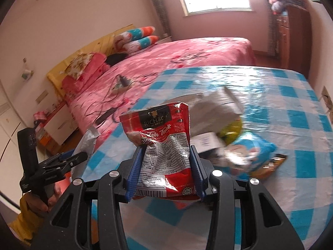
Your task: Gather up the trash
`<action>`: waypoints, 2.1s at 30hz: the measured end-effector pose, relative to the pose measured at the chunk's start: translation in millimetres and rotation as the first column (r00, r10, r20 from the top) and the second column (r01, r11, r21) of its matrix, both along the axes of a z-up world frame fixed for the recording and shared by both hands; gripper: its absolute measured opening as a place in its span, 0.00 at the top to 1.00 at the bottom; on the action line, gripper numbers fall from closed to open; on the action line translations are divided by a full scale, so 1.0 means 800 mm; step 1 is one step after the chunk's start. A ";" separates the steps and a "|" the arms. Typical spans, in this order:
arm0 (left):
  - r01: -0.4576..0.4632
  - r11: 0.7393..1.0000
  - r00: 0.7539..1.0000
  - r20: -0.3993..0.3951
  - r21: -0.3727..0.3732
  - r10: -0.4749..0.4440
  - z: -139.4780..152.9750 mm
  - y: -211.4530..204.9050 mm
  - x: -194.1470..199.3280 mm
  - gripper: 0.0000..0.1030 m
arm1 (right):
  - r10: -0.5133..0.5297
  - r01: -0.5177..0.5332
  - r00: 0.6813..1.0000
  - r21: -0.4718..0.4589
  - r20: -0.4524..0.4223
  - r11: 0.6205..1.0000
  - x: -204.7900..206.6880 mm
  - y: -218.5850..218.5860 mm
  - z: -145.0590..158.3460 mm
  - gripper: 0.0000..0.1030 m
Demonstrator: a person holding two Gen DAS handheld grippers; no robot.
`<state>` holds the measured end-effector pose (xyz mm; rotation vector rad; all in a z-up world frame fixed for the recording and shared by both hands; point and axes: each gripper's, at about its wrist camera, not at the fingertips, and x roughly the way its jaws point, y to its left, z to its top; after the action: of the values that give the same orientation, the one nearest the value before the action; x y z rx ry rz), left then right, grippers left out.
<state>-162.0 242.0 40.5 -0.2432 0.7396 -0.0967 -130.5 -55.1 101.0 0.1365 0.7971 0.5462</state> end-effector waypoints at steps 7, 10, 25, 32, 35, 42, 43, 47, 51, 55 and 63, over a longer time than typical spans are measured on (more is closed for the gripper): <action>-0.125 0.992 0.992 -0.015 -0.004 0.125 -0.008 0.063 -0.041 0.20 | 0.170 -0.171 0.985 -0.006 -0.032 0.985 -0.012 0.096 -0.001 0.56; -0.194 0.981 0.981 -0.025 0.003 0.194 -0.015 0.096 -0.062 0.20 | 0.257 -0.257 0.965 -0.002 -0.051 0.966 -0.018 0.146 -0.004 0.56; -0.491 0.870 0.864 -0.148 -0.032 0.482 -0.085 0.227 -0.130 0.19 | 0.573 -0.580 0.807 -0.009 -0.139 0.815 -0.062 0.370 -0.051 0.54; -0.581 0.813 0.803 -0.134 0.046 0.581 -0.086 0.257 -0.146 0.12 | 0.553 -0.551 0.812 0.068 -0.187 0.832 -0.052 0.381 -0.063 0.17; -0.578 0.814 0.807 -0.104 0.066 0.581 -0.080 0.255 -0.148 0.12 | 0.511 -0.508 0.843 0.065 -0.169 0.859 -0.042 0.361 -0.056 0.14; -0.520 0.854 0.854 -0.024 0.014 0.520 -0.072 0.226 -0.138 0.11 | 0.412 -0.410 0.905 0.037 -0.108 0.911 -0.037 0.301 -0.049 0.14; -0.509 0.861 0.860 -0.014 0.018 0.509 -0.070 0.218 -0.135 0.11 | 0.400 -0.398 0.911 0.035 -0.099 0.917 -0.037 0.292 -0.050 0.14; -0.446 0.895 0.895 0.021 0.024 0.445 -0.064 0.192 -0.122 0.11 | 0.349 -0.347 0.934 0.045 -0.069 0.937 -0.039 0.258 -0.051 0.12; -0.387 0.922 0.922 -0.004 0.031 0.387 -0.056 0.163 -0.105 0.11 | 0.312 -0.310 0.950 0.059 -0.016 0.949 -0.040 0.226 -0.046 0.11; -0.356 0.931 0.934 0.001 0.078 0.357 -0.046 0.132 -0.095 0.11 | 0.289 -0.292 0.956 0.092 0.046 0.952 -0.046 0.192 -0.037 0.06; -0.290 0.955 0.956 -0.029 0.054 0.292 -0.036 0.082 -0.086 0.12 | 0.281 -0.286 0.958 0.147 0.053 0.947 -0.050 0.152 -0.032 0.05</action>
<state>-230.4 307.9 12.0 -0.3056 0.7340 0.2068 -170.3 66.4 75.1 0.1559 0.7474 0.8814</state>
